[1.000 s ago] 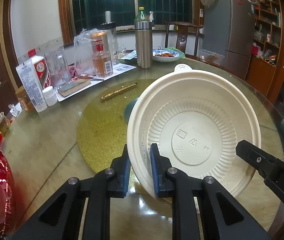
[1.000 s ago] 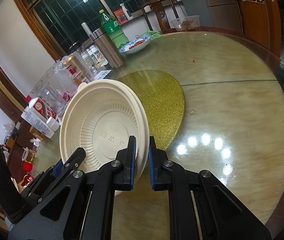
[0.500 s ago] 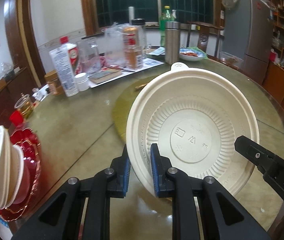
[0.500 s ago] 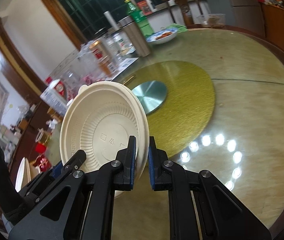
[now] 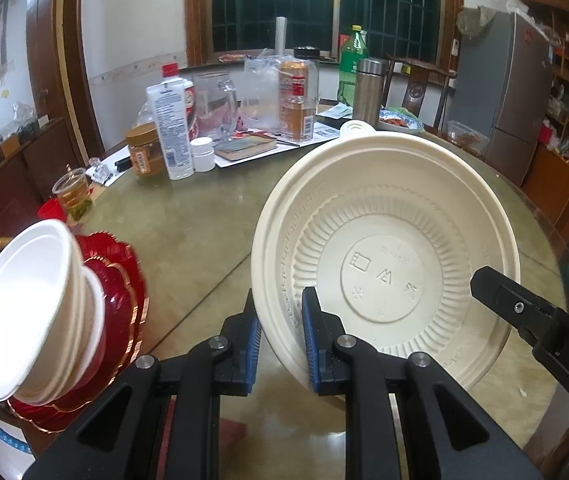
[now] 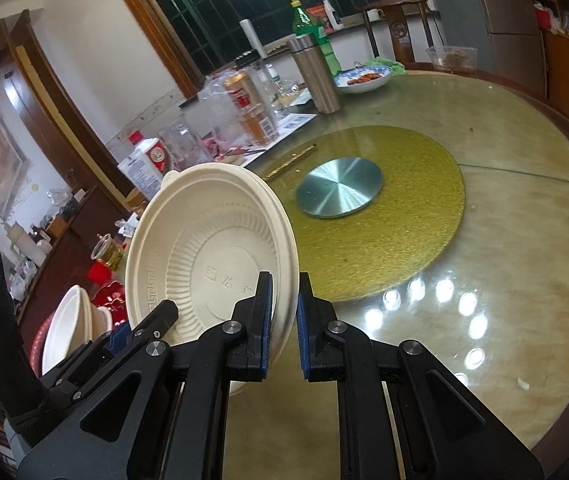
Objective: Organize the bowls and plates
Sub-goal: 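Lift the beige bowl with both tools and carry it over the red stack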
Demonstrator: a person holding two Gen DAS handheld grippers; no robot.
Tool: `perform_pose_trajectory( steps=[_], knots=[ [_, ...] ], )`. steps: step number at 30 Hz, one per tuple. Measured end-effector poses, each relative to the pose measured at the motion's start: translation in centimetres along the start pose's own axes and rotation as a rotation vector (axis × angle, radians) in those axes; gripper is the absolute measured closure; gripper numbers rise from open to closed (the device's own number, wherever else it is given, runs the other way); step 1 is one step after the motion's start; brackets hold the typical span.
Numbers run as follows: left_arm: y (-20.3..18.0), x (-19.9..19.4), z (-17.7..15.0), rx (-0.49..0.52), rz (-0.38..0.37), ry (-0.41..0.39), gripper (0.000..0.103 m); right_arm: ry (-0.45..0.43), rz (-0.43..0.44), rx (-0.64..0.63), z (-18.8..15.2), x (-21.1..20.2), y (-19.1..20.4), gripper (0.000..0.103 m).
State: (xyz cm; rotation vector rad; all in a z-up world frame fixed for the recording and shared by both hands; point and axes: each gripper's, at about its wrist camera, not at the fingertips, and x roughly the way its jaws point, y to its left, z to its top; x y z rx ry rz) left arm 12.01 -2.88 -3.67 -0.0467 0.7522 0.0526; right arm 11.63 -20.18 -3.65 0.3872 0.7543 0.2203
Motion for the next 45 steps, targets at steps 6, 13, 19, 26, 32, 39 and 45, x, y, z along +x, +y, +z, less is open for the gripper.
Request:
perform_pose_trajectory(
  steps=[6,13,19,26,32,39,45],
  knots=[
    [2.8,-1.7,-0.2,-0.046,-0.021,-0.016,0.084,-0.011,0.010,-0.053,-0.5,-1.1,3.4,0.092],
    [5.9,-3.4,-0.4,-0.093,-0.032,-0.041,0.084,-0.016,0.038,-0.105,-1.0,-1.5,6.6,0.092],
    [8.1,-4.4,-0.5,-0.123,-0.022,-0.055,0.084,-0.021,0.074,-0.144,-1.0,-1.4,9.1,0.092],
    [10.2,-5.0,-0.6,-0.159,0.005,-0.058,0.084,-0.023,0.115,-0.182,-0.9,-1.2,11.7,0.092],
    [12.0,-5.6,-0.3,-0.189,0.045,-0.072,0.084,-0.011,0.156,-0.220,-1.0,-0.5,13.7,0.092],
    [13.5,-6.1,-0.6,-0.206,0.092,-0.075,0.084,0.021,0.174,-0.260,-1.0,0.3,15.6,0.092],
    [15.4,-6.5,-0.6,-0.227,0.142,-0.069,0.084,0.082,0.207,-0.294,-1.2,1.6,17.6,0.092]
  ],
)
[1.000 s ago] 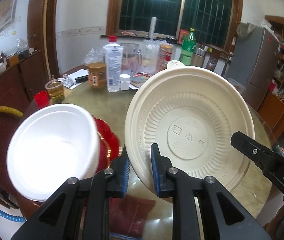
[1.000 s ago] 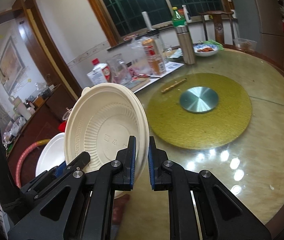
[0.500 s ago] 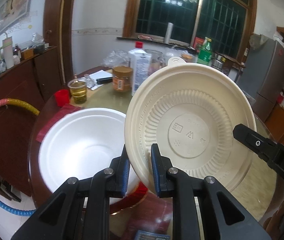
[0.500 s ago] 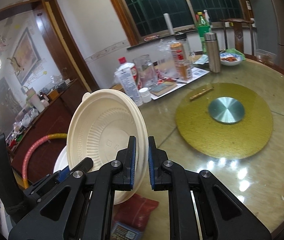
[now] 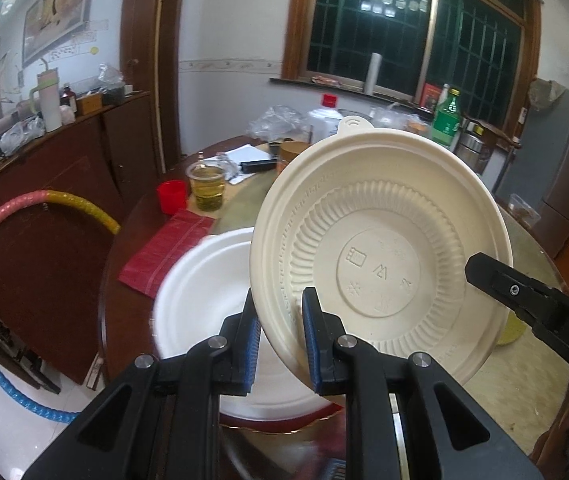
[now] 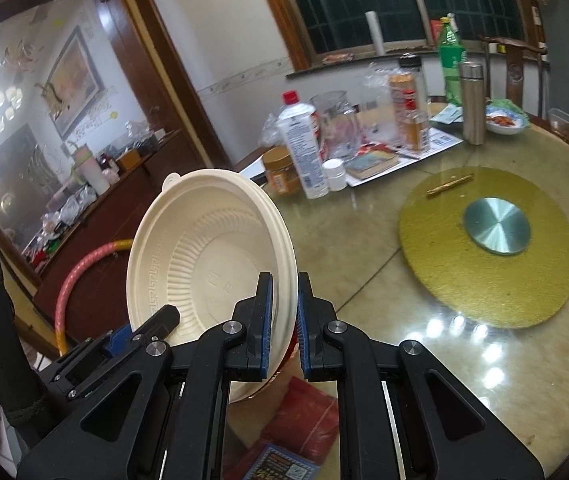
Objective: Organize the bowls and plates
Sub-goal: 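Lift the beige bowl with both tools and carry it over the red stack, then lower the beige bowl onto the white foam plate on the stack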
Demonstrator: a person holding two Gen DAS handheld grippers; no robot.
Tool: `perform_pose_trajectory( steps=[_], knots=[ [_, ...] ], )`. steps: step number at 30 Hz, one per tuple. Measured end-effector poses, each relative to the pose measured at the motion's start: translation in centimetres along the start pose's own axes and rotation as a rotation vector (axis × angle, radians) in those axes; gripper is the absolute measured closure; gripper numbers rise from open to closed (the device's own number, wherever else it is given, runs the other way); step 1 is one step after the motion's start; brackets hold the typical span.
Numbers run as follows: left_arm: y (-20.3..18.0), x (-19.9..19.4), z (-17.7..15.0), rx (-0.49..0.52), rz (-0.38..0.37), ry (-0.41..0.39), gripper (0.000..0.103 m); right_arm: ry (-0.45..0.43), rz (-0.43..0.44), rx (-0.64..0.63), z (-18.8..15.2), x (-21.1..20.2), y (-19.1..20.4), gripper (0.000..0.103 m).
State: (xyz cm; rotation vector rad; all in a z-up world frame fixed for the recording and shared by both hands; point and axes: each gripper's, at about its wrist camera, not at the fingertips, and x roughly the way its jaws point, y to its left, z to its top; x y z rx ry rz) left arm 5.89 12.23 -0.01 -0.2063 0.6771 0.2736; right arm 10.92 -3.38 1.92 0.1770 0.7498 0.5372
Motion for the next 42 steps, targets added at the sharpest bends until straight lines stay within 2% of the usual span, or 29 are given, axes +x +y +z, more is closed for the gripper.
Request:
perform_pose_trajectory(
  steps=[12,20,25,42],
  knots=[
    [2.2,-0.5,0.5,-0.003,0.060,-0.005,0.085,0.097,0.085,-0.023,0.7,2.1,2.0,0.092],
    [2.8,0.4,1.2,0.037,0.086,0.050,0.085,0.217,0.154,0.038,1.3,4.2,1.5,0.093],
    [3.9,1.1,1.4,0.029,0.075,0.102,0.085,0.288,0.180,0.065,1.5,5.7,1.6,0.093],
    [5.5,1.4,1.1,0.020,0.108,0.129,0.084,0.340,0.196,0.058,1.3,7.2,2.9,0.093]
  ],
)
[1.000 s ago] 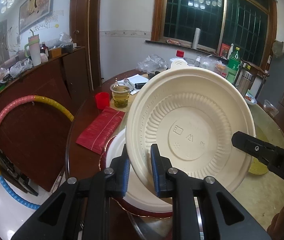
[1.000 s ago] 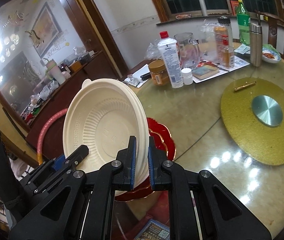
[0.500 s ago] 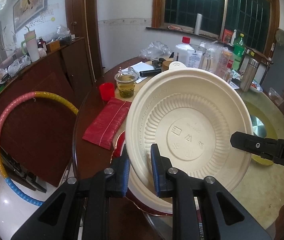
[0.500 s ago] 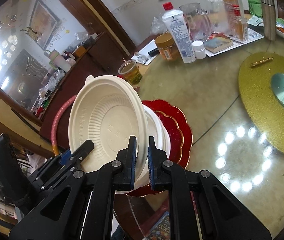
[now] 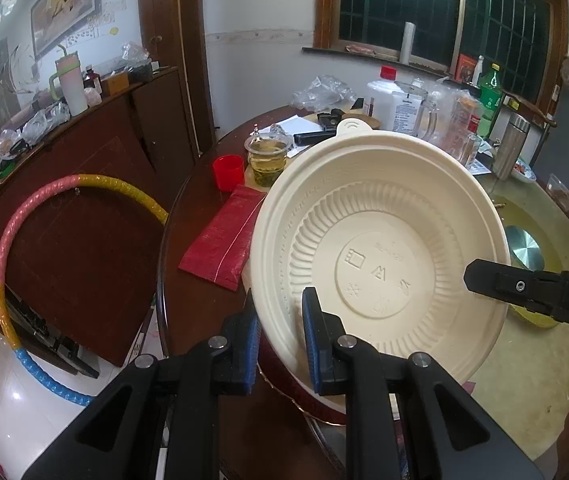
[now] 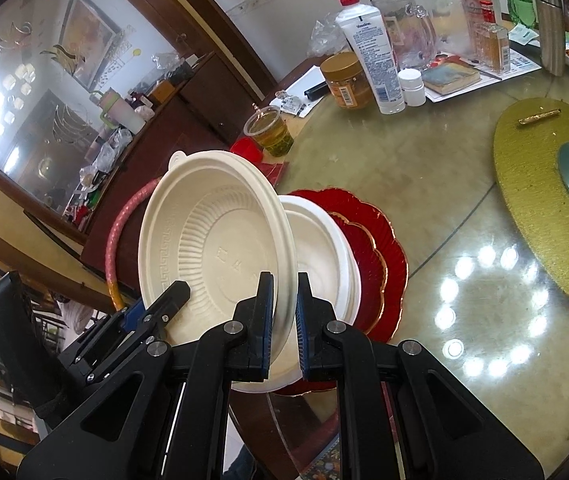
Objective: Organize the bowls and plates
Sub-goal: 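Lower the beige bowl onto the white foam plate on the stack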
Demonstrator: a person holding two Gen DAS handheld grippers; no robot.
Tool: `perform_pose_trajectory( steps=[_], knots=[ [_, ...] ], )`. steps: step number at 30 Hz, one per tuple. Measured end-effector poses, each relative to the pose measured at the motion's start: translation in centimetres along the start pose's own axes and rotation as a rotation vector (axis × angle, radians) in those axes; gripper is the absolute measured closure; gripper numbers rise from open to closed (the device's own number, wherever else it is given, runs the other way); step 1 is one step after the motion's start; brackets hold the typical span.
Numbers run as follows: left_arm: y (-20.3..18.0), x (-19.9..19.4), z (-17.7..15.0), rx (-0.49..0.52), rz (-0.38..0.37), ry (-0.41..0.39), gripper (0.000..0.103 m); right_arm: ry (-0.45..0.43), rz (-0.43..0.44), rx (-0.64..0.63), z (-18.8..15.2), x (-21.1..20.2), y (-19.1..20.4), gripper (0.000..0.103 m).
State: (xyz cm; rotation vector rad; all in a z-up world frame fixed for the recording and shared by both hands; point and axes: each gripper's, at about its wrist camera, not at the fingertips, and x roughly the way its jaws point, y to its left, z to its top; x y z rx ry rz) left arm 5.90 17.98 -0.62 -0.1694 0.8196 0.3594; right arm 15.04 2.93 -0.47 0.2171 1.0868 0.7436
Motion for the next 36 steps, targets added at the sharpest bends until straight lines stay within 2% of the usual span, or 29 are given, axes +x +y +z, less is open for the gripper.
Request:
perform_pose_trajectory(
  steps=[11,23,36],
  knots=[
    [0.1,0.4,0.1,0.000,-0.004,0.018,0.084,0.016,-0.014,-0.003,0.1,0.4,0.2,0.093],
    [0.1,1.9,0.3,0.009,-0.036,0.099,0.084,0.066,-0.019,0.037,0.3,1.2,-0.6,0.093],
    [0.0,2.0,0.3,0.012,-0.037,0.110,0.083,0.080,-0.022,0.050,0.4,1.2,-1.0,0.093]
  ],
)
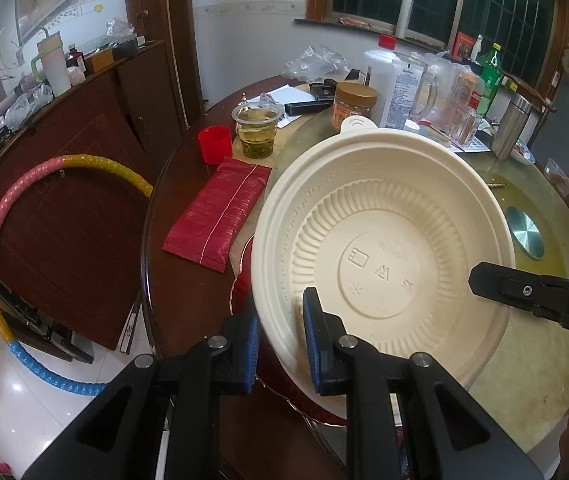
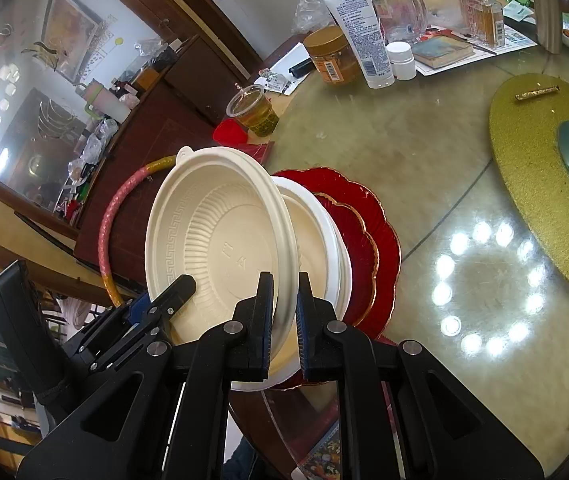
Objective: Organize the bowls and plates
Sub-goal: 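Lower the beige bowl onto the white foam plate on the stack, then open both tools to release the beige bowl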
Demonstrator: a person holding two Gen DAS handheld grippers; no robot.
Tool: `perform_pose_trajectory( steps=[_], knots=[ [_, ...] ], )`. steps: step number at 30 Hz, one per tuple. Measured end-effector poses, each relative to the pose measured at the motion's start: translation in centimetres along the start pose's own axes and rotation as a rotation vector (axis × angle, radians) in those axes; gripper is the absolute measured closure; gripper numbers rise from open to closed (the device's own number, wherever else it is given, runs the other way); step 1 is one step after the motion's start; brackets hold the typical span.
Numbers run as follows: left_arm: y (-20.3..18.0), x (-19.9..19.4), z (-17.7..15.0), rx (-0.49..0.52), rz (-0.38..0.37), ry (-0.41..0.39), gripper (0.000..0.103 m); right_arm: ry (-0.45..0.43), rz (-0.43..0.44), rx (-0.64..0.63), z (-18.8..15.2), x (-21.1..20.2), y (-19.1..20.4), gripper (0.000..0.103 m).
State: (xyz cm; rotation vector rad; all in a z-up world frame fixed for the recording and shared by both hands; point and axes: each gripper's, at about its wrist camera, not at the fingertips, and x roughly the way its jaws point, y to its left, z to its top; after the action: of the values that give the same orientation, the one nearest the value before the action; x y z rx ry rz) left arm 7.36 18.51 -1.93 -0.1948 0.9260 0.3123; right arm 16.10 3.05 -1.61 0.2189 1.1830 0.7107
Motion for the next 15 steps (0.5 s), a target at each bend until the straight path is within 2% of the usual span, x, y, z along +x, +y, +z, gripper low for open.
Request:
perform_pose_trajectory(
  steps=[10,12,15],
  knots=[
    [-0.25,0.03,0.03,0.004,-0.003,0.010,0.082,0.001,-0.004,0.009,-0.11,-0.28,-0.10,0.092],
    [-0.35,0.04,0.03,0.005,-0.003,0.012,0.079,0.001,-0.005,0.008,-0.11,-0.35,-0.04,0.092],
    [-0.40,-0.09,0.08,0.001,-0.008,0.009,0.069,-0.005,-0.014,0.000,-0.06,-0.45,0.04,0.089]
  ],
)
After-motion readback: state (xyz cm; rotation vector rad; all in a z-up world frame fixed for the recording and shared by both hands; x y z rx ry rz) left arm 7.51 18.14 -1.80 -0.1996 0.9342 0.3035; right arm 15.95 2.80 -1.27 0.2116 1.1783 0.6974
